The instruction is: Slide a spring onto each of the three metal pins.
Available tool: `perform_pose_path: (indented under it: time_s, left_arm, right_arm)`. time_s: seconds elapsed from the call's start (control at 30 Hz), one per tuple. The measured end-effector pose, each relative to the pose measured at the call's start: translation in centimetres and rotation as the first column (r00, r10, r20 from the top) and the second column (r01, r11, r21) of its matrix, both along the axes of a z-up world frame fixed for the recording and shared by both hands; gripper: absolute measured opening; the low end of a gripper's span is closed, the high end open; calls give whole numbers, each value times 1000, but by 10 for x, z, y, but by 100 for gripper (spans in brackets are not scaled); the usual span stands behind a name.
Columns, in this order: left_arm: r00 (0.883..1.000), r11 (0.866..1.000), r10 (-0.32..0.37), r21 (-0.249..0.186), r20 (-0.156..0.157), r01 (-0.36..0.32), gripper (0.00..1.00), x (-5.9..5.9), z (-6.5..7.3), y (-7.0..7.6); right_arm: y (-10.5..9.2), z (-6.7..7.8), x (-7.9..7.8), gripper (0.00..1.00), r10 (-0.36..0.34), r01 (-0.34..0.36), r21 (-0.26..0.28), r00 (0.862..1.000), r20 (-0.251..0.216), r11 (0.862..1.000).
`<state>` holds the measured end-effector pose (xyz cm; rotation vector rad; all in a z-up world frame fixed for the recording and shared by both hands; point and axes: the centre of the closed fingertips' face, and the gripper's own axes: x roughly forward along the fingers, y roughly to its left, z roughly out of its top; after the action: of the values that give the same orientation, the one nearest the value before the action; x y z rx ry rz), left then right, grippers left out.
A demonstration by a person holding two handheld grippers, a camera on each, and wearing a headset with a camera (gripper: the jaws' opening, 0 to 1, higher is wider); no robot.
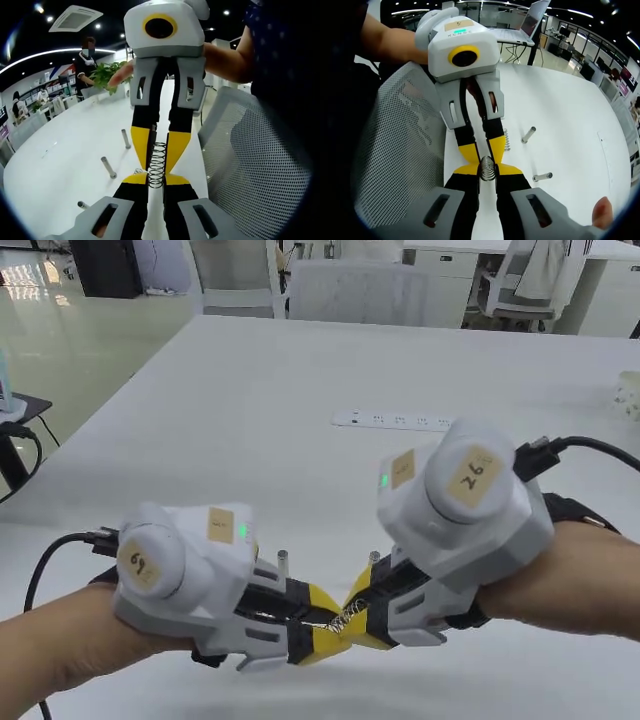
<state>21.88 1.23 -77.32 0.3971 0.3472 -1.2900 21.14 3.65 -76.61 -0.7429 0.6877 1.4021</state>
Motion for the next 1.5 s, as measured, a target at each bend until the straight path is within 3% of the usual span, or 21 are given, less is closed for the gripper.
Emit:
perform_pose_path:
  time_s: [0.37,0.63,0.83,1.17,1.5]
  left_arm:
    - [1000,1000,3,0,-5,-3,4,0,-2,0]
    - [999,1000,22,2,-43,-22,17,1,-5,5]
    - [994,997,73,-4,-84,-73,25,7,-7,18]
    - [984,989,146,-4,-98,-147,34,13,-9,41]
    - [962,967,251,-18,-110,-254,39,19,-14,70]
  right_arm:
    - [0,-1,-1,9,5,-5,-6,1000,2,1000]
    - [-4,1,4,9,-7,8,-13,1000,10,1000]
    - [-12,0,9,9,-27,28,-22,1000,13,999]
    - [-23,-2,14,9,-52,53,-36,999,15,998]
    - [-34,0,20,9,-78,79,-42,997,18,996]
